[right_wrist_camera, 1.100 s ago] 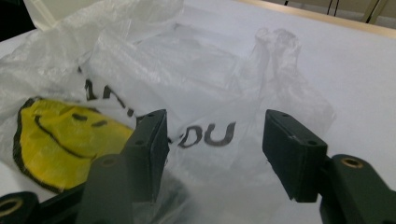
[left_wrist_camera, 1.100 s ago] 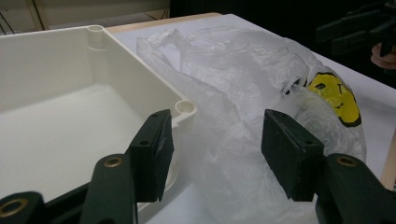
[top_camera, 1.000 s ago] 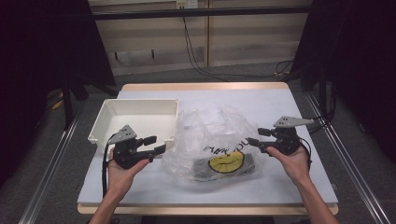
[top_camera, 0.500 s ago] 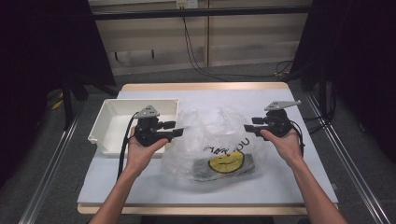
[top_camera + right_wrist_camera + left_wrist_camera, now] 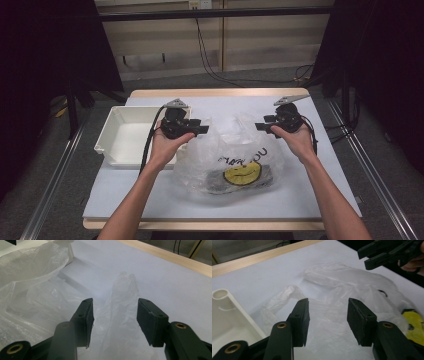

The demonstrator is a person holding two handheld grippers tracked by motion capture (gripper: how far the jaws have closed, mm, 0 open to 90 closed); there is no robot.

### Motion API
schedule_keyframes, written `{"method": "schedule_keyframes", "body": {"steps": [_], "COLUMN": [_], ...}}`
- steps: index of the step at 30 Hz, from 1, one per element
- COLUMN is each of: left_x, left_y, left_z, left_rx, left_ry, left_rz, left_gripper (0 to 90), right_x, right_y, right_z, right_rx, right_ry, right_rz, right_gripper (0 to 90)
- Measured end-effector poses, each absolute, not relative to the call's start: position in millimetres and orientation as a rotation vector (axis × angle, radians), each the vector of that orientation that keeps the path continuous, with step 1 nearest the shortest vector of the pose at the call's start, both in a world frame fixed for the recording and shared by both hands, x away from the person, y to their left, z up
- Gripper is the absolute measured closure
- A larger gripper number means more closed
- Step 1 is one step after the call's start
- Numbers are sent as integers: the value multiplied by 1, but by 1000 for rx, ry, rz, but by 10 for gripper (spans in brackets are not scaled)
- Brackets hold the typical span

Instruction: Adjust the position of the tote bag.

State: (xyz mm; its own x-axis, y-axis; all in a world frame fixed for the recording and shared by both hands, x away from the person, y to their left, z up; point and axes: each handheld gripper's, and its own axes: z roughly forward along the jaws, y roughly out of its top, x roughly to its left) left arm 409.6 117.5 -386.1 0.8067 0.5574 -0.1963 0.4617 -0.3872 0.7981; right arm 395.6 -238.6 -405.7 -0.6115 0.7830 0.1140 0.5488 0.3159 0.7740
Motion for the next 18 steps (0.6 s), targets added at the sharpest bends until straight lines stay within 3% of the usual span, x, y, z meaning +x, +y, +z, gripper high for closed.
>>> {"method": "schedule_keyframes", "body": {"steps": [9,18], "left_x": [427,435], "left_y": [118,133], "left_z": [-397,-395], "left_rx": [2054,2013], "left_ry": [804,862], "left_rz": [130,159], "left_gripper": [533,462], "right_x": [415,430], "right_y": [-228,-218], "right_z": [-415,-419], "right_rx": [1212,1218], "right_ry": [2334,2371], "right_rz": [1124,1047], "right_gripper": [439,373]}}
